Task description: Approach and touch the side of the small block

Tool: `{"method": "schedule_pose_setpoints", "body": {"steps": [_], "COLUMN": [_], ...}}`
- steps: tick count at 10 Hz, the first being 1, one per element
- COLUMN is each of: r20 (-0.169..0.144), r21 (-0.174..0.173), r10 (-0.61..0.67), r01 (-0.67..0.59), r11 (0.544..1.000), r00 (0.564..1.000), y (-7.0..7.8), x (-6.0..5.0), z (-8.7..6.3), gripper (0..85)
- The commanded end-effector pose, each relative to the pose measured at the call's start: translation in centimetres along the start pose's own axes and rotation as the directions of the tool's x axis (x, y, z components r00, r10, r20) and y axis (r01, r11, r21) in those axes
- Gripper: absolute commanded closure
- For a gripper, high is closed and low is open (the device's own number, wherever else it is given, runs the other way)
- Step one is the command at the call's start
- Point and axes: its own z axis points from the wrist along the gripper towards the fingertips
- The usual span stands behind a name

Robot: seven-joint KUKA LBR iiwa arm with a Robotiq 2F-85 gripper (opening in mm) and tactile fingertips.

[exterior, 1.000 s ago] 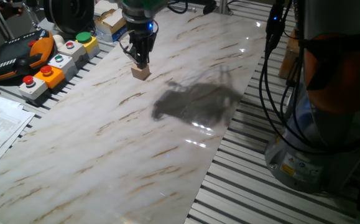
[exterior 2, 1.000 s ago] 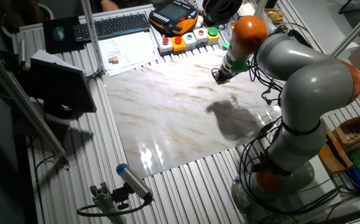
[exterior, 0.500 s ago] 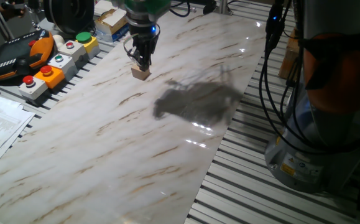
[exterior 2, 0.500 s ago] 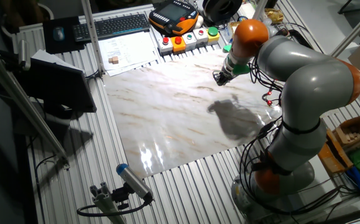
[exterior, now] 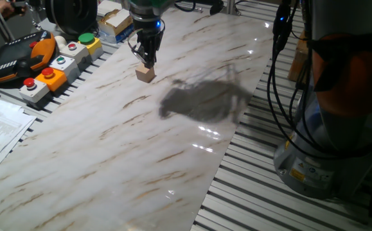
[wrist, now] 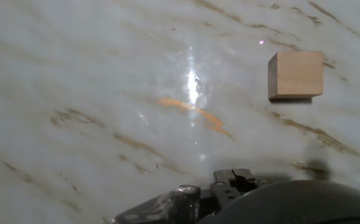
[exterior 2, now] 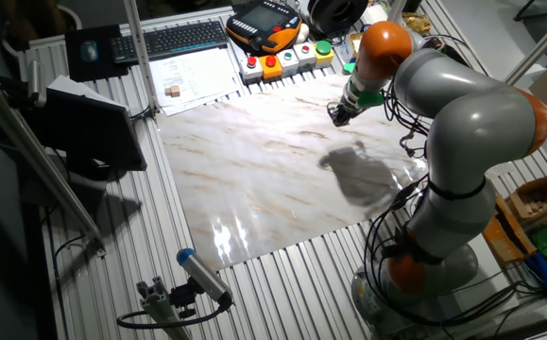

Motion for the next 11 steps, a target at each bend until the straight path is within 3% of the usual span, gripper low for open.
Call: {"method": "schedule_pose_setpoints", "body": {"steps": [1,4,7,11], "r20": [0.0,-0.012,-0.061,-0.061], "r21": [0.004,0.0,0.005,0.008], "r10": [0.001,-0.009,-0.014,-0.018], "r01": [-0.001,0.009,0.014,0.019], "r11": [1.0,1.0,1.0,1.0], "r00": [1.0,1.0,0.998,0.998], "y": [0.0,-0.3,-1.4,-2.9], "x": [0.0,-0.3,-0.9,-1.5], "z": [0.1,1.1,1.8,3.1], "gripper": [84.3,84.3,84.3,84.3]}}
